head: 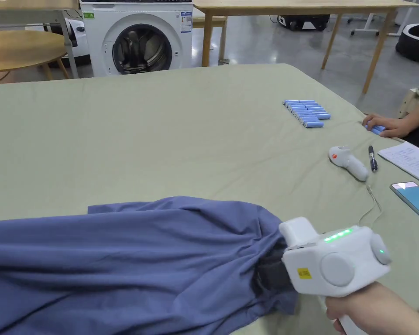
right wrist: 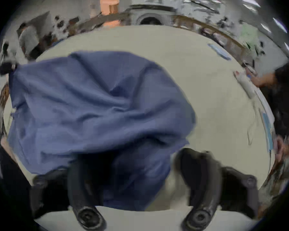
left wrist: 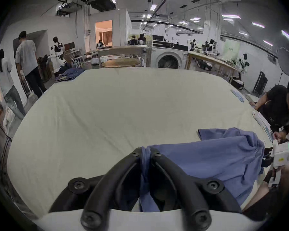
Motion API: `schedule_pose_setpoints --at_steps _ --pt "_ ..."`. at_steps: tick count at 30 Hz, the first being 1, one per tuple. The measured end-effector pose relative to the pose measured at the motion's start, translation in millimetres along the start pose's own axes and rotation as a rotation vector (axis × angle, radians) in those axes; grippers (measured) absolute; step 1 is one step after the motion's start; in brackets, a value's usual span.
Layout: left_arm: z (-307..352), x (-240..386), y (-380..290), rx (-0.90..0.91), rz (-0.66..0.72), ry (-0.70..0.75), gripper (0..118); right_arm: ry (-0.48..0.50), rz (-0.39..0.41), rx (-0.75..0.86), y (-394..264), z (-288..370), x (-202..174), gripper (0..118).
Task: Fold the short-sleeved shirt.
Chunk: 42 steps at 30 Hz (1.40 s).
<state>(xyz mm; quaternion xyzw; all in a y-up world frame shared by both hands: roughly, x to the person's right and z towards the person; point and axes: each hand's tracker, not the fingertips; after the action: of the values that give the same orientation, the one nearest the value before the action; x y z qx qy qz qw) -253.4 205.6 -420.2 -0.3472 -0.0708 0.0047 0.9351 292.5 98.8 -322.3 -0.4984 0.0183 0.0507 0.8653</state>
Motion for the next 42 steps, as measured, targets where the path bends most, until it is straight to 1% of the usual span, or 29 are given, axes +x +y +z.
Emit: schedule_pose_setpoints --at_steps 1,2,3,4,5,6,7,8,9,11,12,15,17,19,20,22,27,30,34,36,38,42 --pt "-2 0 -2 -0.003 -0.002 0.001 2 -0.016 0.038 0.011 2 1 -10 44" --pt "-1 -1 -4 -0.005 -0.001 0.0 2 -0.025 0.061 0.018 3 3 -18 34" --pt "-1 -2 -5 -0.006 0.006 -0.001 2 0.031 0.072 -0.001 4 7 -21 23" --pt "1 -3 -6 -0.008 0.016 -0.005 2 0.115 0.026 0.003 7 9 -22 12" --pt "3 -3 -7 -0.007 0.021 -0.009 2 0.141 -0.015 0.011 6 11 -24 9" --pt "5 -4 -7 -0.007 0.024 -0.011 2 0.17 -0.008 -0.001 4 12 -30 9" --pt "9 -6 -6 -0.007 0.026 -0.013 2 0.146 0.032 0.0 2 13 -34 9" --pt "14 -8 -4 -0.004 0.029 -0.015 2 0.102 0.058 0.022 1 16 -35 9" --pt "23 -8 -3 0.004 0.028 -0.018 2 0.083 0.042 0.047 -1 23 -34 9" --pt "40 -15 3 0.035 0.024 -0.011 2 0.093 -0.027 0.136 -4 42 -26 9" --pt "49 -19 7 0.052 0.022 -0.005 2 0.089 -0.044 0.177 -5 55 -21 9" --pt "86 -27 18 0.107 0.032 0.016 2 -0.002 -0.022 0.276 -4 98 -11 9" --pt "104 -46 27 0.14 0.054 0.012 2 -0.011 -0.024 0.344 2 129 -5 9" --pt "127 -56 37 0.162 0.077 0.013 2 -0.042 -0.032 0.423 10 164 0 9" --pt "137 -58 42 0.172 0.069 0.023 2 -0.068 -0.024 0.465 15 179 1 9" --pt "165 -55 51 0.229 0.009 0.072 2 -0.12 0.004 0.54 26 211 0 9" --pt "208 -67 77 0.331 0.022 0.121 2 -0.175 -0.048 0.675 58 263 12 9" --pt "224 -74 90 0.368 0.025 0.143 2 -0.213 -0.057 0.74 79 287 16 9" --pt "240 -71 110 0.42 0.023 0.175 2 -0.244 -0.021 0.797 112 317 13 9" --pt "242 -71 122 0.434 0.044 0.185 2 -0.283 0.003 0.838 131 328 8 9" --pt "236 -74 136 0.433 0.053 0.204 2 -0.308 0.03 0.845 154 330 9 9" --pt "222 -71 165 0.436 0.074 0.252 2 -0.339 0.049 0.852 202 319 3 9"
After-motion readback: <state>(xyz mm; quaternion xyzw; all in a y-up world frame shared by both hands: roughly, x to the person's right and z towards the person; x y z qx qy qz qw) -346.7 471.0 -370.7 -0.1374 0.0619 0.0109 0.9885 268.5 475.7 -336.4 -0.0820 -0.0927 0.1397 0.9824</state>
